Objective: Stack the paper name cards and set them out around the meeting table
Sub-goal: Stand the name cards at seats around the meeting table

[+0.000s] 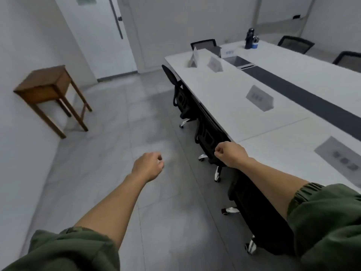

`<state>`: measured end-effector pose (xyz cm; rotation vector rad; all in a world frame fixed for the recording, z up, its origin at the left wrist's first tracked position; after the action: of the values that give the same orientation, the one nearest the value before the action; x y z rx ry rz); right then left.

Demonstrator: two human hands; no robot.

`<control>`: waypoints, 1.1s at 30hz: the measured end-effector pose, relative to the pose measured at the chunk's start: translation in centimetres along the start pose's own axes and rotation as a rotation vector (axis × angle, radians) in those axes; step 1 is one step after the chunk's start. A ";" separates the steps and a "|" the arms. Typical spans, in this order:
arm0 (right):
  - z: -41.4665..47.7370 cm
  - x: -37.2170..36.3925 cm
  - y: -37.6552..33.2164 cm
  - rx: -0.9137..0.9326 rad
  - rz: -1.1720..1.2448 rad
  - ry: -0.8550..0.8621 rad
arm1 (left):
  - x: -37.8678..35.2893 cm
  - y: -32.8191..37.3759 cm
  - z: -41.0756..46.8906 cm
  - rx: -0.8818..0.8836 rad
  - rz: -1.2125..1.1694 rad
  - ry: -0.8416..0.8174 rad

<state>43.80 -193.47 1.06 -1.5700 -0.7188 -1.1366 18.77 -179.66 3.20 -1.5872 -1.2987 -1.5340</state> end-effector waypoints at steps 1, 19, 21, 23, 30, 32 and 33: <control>2.6 -0.1 -0.7 0.023 0.003 -0.008 | 0.8 -1.1 1.6 0.025 -0.016 0.011; 47.0 -4.1 -12.5 0.090 -0.013 -0.106 | 11.6 -17.3 40.8 0.140 -0.012 0.028; 49.9 -3.0 -12.7 0.070 -0.003 -0.093 | 13.3 -16.9 44.2 0.115 -0.007 0.031; 53.0 -2.5 -12.3 0.047 0.006 -0.091 | 14.1 -16.3 47.6 0.089 -0.004 0.015; 67.6 -3.0 -8.1 -0.032 0.054 -0.077 | 14.6 -13.9 63.8 0.020 0.014 -0.031; 72.0 -3.3 -7.1 -0.028 0.072 -0.076 | 14.7 -13.2 68.3 0.010 0.029 -0.043; 75.5 -3.2 -6.2 -0.035 0.087 -0.064 | 15.1 -12.6 71.8 0.012 0.037 -0.039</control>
<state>60.67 -119.55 -1.76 -1.6580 -0.6695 -1.0442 34.37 -106.83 2.21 -1.6329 -1.2896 -1.4770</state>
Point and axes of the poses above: each hand's wrist, its own z-axis towards the middle knuckle, its own x-axis out of the back of the hand, y = z × x, the point moved 9 cm from there along z, towards the middle knuckle, and after that the axes turned 14 degrees about x, right-handed, at the moved point
